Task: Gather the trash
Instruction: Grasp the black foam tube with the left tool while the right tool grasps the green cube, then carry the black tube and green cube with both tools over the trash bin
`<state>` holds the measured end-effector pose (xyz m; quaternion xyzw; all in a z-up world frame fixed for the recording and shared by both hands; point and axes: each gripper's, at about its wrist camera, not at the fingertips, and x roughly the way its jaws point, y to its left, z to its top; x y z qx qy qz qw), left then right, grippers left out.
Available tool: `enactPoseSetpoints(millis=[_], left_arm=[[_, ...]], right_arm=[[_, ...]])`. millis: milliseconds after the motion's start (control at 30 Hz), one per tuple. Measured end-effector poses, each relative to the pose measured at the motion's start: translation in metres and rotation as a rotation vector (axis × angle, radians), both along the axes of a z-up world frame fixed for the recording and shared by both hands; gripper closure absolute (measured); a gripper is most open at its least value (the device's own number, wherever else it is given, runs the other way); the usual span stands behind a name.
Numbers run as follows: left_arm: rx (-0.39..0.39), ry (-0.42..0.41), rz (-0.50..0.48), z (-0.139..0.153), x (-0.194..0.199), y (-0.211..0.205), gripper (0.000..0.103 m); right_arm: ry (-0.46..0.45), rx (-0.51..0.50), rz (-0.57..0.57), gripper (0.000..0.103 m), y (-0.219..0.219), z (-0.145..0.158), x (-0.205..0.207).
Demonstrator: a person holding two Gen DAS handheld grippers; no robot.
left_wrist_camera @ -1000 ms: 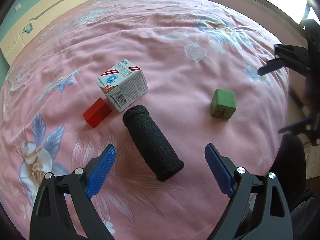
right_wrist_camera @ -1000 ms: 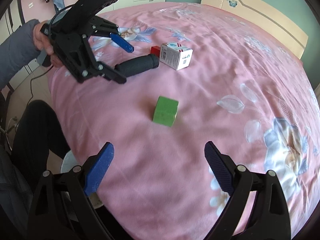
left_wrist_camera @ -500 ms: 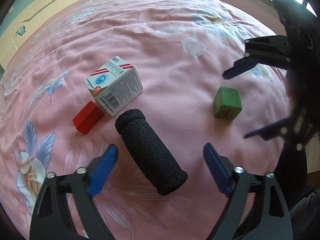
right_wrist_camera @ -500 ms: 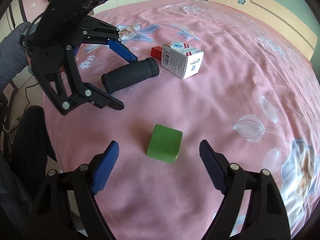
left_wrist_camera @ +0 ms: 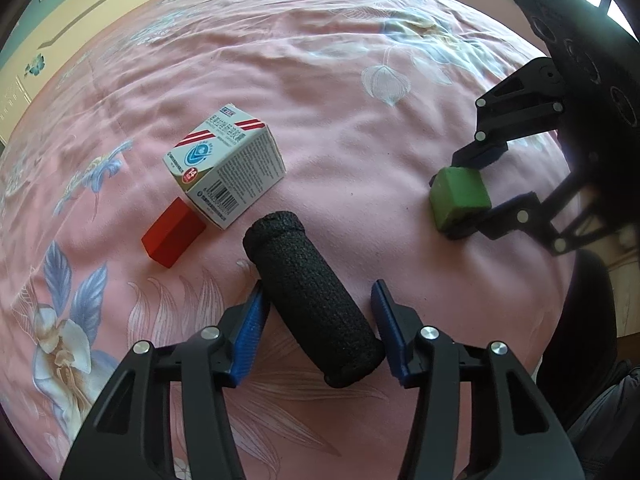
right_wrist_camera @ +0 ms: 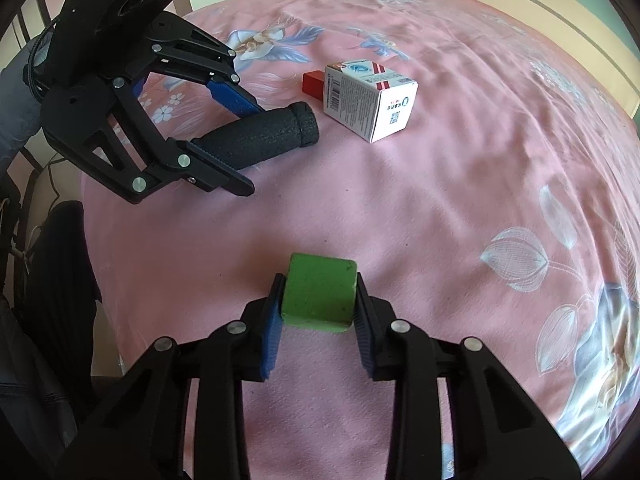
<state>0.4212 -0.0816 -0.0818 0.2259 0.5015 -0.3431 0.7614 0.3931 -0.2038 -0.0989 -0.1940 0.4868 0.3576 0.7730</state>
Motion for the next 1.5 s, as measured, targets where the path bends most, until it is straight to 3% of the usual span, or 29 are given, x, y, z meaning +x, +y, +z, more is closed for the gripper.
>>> enactPoseSetpoints(millis=[200, 400, 467, 933, 1500], left_arm=[[-0.038, 0.017, -0.023, 0.006, -0.011, 0.002, 0.052], [-0.025, -0.023, -0.067, 0.015, -0.031, 0.001, 0.053], [-0.033, -0.018, -0.068, 0.018, -0.032, 0.005, 0.059], [-0.006, -0.085, -0.089, 0.044, -0.069, 0.027, 0.059], [-0.012, -0.167, -0.207, 0.070, -0.164, 0.054, 0.059]], right_arm=[[0.002, -0.017, 0.013, 0.071, 0.001, 0.001, -0.005], [-0.007, -0.037, 0.034, 0.072, 0.003, 0.007, -0.016], [-0.016, -0.043, 0.033, 0.072, 0.003, 0.011, -0.021], [-0.048, -0.078, 0.062, 0.072, 0.007, 0.039, -0.060], [-0.053, -0.117, 0.204, 0.072, 0.040, 0.070, -0.148]])
